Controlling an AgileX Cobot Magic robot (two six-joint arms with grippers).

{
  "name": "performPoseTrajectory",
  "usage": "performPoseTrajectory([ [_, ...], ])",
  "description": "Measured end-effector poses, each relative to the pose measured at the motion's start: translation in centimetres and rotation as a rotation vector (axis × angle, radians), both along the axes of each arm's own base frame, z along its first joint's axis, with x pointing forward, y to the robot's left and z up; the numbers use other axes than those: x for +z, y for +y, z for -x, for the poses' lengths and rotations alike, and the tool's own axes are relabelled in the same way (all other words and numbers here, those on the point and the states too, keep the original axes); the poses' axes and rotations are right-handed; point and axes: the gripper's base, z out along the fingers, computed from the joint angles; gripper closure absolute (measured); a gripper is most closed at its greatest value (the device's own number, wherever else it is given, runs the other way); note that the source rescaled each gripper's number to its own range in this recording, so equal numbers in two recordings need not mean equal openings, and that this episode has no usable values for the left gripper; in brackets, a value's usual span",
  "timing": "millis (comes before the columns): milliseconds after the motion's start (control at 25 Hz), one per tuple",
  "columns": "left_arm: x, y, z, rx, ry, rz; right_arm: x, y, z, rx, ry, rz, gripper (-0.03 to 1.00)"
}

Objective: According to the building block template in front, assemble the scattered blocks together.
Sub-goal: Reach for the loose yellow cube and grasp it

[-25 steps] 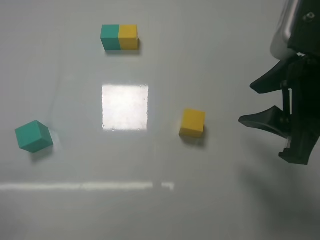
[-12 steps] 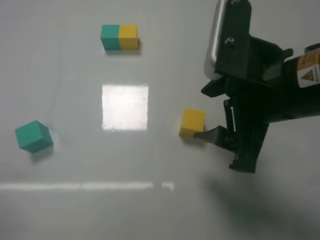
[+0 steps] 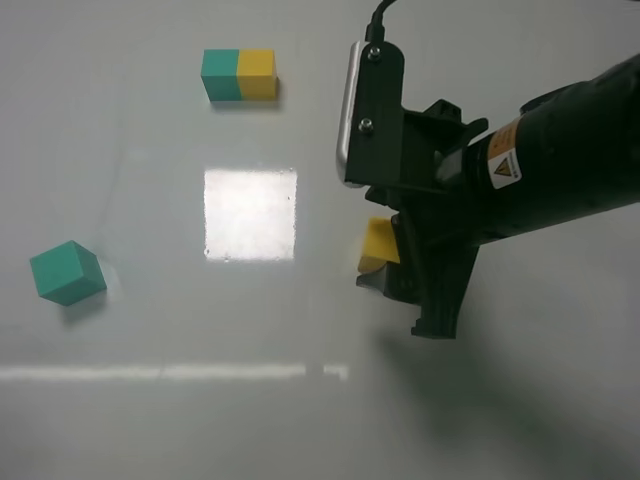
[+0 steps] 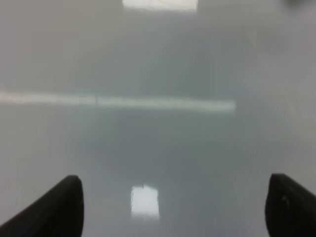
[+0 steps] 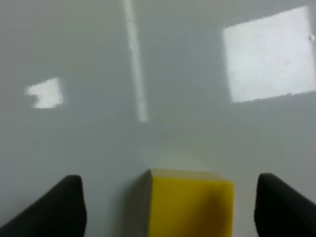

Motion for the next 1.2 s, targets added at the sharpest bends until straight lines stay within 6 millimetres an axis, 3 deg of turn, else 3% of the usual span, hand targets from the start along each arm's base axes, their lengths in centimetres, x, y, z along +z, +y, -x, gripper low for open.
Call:
performPoseTrajectory([
  [560,0.0,0.0,0.0,0.0,0.0,-0.001,-1.4,-0.8,-2.3,-0.096,0.036,0.034,-0.01],
  [960,0.0,0.0,0.0,-0.001,0.0,-0.003,-2.6,-0.1,-3.1,-0.099,0.058,0.045,0.02],
  [1080,0.0,0.0,0.0,-0.001,0.0,-0.002,-3.0,0.2,-3.4,-0.098,0.066,0.05,0.19],
  [1120,0.0,0.0,0.0,-0.001,0.0,-0.002,-3.0,0.3,-3.4,-0.096,0.064,0.046,0.3],
  [1200,0.0,0.0,0.0,-0.001,0.0,-0.002,-3.1,0.3,-3.5,-0.095,0.064,0.04,0.67],
])
